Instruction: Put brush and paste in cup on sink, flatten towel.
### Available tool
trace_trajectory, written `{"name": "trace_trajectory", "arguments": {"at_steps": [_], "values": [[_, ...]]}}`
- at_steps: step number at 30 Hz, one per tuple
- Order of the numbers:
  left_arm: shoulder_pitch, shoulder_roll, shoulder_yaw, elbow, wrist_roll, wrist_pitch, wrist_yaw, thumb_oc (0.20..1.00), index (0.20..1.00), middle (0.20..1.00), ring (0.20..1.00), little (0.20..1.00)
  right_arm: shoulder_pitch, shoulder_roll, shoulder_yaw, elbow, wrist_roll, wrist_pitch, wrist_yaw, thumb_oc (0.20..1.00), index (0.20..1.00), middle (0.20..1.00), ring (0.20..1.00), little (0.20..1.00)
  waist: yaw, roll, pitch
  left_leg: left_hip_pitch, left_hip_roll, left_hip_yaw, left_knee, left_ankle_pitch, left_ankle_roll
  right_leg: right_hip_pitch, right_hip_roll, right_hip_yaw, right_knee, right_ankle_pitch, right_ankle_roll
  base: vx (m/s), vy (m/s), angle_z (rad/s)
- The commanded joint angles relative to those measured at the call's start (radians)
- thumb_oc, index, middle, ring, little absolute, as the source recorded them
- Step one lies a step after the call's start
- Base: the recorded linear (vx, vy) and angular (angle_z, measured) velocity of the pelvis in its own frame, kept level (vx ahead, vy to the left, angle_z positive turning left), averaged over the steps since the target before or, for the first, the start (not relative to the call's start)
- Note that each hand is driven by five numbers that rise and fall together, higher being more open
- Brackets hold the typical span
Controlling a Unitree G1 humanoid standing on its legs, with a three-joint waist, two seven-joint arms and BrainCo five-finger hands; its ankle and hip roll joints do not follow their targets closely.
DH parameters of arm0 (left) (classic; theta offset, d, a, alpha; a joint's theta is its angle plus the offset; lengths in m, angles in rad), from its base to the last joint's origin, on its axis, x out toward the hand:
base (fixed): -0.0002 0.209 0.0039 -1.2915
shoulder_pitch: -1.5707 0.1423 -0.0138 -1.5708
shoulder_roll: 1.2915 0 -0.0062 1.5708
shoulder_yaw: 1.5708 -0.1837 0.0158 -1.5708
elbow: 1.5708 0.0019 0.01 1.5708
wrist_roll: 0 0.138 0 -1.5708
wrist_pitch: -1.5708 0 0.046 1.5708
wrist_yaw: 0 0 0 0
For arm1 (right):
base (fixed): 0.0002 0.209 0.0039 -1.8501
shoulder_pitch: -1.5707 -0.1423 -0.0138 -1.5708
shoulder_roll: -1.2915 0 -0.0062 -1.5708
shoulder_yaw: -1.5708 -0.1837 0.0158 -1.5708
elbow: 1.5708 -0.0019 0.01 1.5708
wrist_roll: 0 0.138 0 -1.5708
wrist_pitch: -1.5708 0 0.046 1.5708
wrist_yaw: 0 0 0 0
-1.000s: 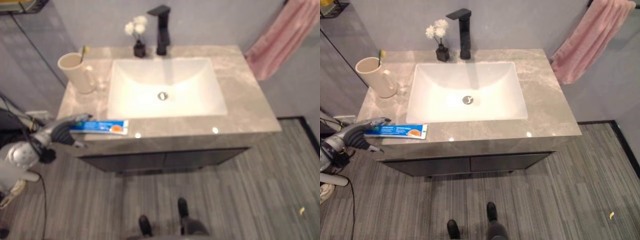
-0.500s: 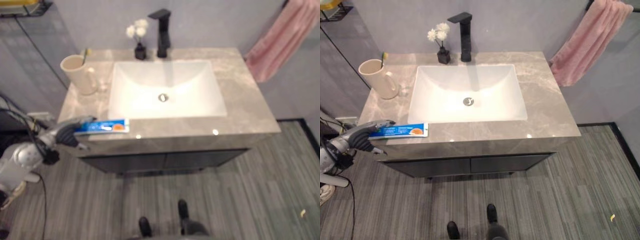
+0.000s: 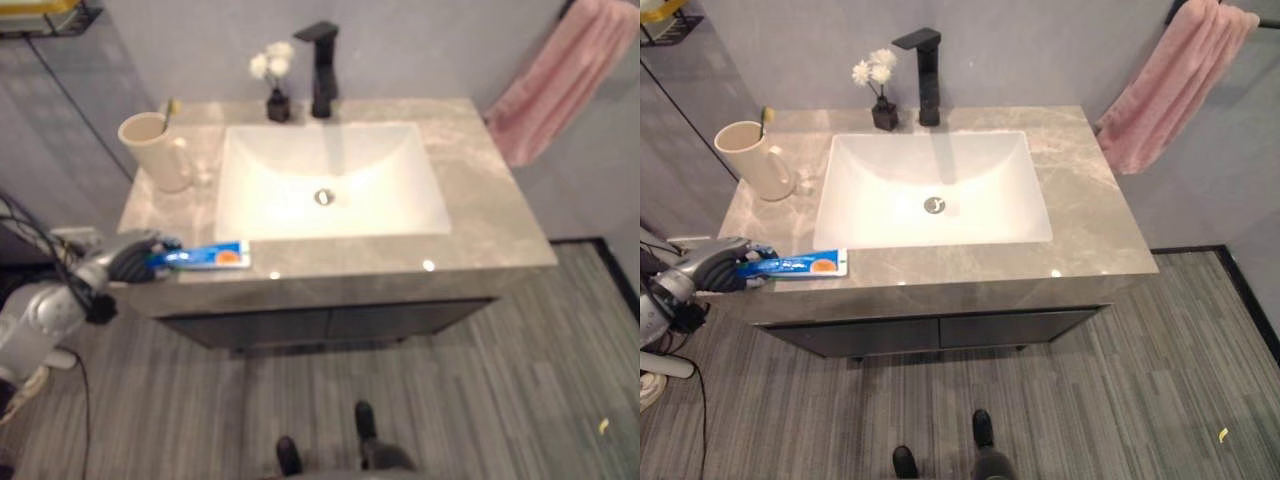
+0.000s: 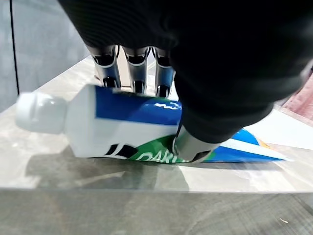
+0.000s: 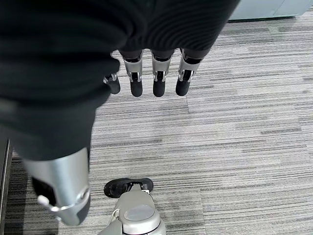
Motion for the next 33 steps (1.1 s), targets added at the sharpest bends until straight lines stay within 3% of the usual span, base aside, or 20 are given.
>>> {"name": "trace_trajectory", "arguments": {"at_steps": [1, 12, 20, 28, 33], "values": [[-0.003, -0.021, 0.044, 0.035, 0.075, 0.004, -0.007, 0.200, 0.200, 0.200, 0.200, 0.200, -0.014, -0.033, -0.003, 0.036, 0.012, -0.007, -0.016, 1.000, 1.000, 1.000, 1.000, 1.000, -0.010, 0.024, 0.053, -0.010, 0.001, -0.035, 0.018, -0.071, 0.025, 0.069, -0.020, -0.005, -0.002, -0.051, 0.056, 0.00, 0.000, 0.00], [0.061, -0.073, 0.071, 0.030, 0.146, 0.014, 0.015, 0.200, 0.200, 0.200, 0.200, 0.200, -0.013, -0.018, -0.010, 0.030, 0.028, -0.015, -0.033, 1.000, 1.000, 1.000, 1.000, 1.000, -0.005, 0.005, 0.055, -0.018, 0.010, -0.021, 0.018, -0.069, 0.023, 0.050, -0.010, 0.012, -0.002, -0.054, 0.055, -0.01, -0.006, -0.03], [0.076, -0.128, -0.005, 0.060, 0.229, 0.006, 0.022, 0.200, 0.200, 0.200, 0.200, 0.200, -0.020, -0.011, -0.002, 0.013, 0.038, -0.021, -0.040, 1.000, 1.000, 1.000, 1.000, 1.000, -0.003, -0.005, 0.050, 0.001, 0.020, -0.002, 0.018, -0.073, 0.019, 0.058, -0.001, 0.025, -0.002, -0.067, 0.049, -0.03, -0.033, -0.06], [0.087, -0.246, -0.011, 0.126, 0.274, 0.018, 0.104, 0.200, 0.200, 0.200, 0.200, 0.200, -0.026, 0.005, -0.004, 0.015, 0.049, -0.029, -0.074, 1.000, 1.000, 1.000, 1.000, 1.000, 0.000, -0.019, 0.032, 0.037, 0.038, 0.005, 0.018, -0.075, 0.006, 0.090, 0.014, 0.026, -0.002, -0.088, 0.035, -0.02, -0.070, -0.03], [0.095, -0.317, 0.019, 0.107, 0.247, 0.016, 0.155, 0.200, 0.200, 0.200, 0.200, 0.200, -0.035, 0.003, -0.063, -0.004, 0.147, -0.047, -0.096, 1.000, 1.000, 1.000, 1.000, 1.000, -0.007, -0.024, 0.015, 0.066, 0.051, 0.007, 0.018, -0.078, -0.001, 0.118, 0.025, 0.028, -0.002, -0.100, 0.026, -0.01, -0.065, -0.01]]}}
